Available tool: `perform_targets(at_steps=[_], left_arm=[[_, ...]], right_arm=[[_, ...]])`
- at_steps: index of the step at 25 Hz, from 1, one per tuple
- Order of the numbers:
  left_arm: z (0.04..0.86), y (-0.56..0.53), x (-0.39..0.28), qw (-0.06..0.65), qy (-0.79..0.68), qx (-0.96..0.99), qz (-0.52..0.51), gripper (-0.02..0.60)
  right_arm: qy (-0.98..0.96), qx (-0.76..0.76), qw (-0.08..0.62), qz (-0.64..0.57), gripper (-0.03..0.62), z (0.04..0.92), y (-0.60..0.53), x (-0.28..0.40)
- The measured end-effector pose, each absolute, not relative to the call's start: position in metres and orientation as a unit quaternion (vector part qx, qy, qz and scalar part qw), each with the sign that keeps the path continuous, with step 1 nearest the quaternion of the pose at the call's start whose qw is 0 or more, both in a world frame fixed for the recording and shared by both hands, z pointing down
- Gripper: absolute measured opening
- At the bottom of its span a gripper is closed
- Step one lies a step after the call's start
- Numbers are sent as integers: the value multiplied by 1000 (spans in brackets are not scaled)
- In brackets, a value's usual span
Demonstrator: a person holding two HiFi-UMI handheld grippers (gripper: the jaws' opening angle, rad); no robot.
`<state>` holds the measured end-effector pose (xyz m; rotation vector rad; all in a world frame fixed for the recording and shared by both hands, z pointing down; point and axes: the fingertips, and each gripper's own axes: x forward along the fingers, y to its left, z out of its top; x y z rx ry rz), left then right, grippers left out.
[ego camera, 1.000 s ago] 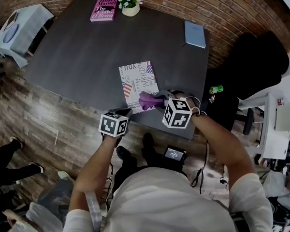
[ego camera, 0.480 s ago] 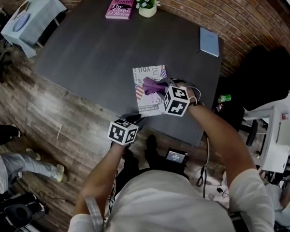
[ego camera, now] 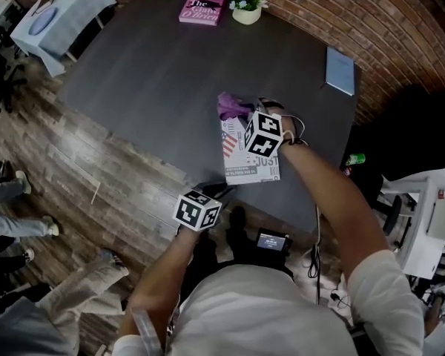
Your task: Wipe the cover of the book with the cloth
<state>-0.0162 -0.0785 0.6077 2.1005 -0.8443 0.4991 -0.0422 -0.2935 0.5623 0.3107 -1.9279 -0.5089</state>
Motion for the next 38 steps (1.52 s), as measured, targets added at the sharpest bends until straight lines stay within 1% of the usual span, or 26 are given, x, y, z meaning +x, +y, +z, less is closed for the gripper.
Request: perform_targets(at_steps=[7, 14, 38], left_arm=[[613, -77, -17, 411, -329, 827, 197, 107], [613, -81, -16, 410, -329, 828, 196, 107], [627, -87, -12, 407, -328, 817, 242, 94]], right_arm=[[-794, 118, 551, -230, 94, 584, -307, -60], [-786, 92, 567, -229, 94, 605, -297, -61], [-794, 66, 566, -212, 94, 609, -250, -44]])
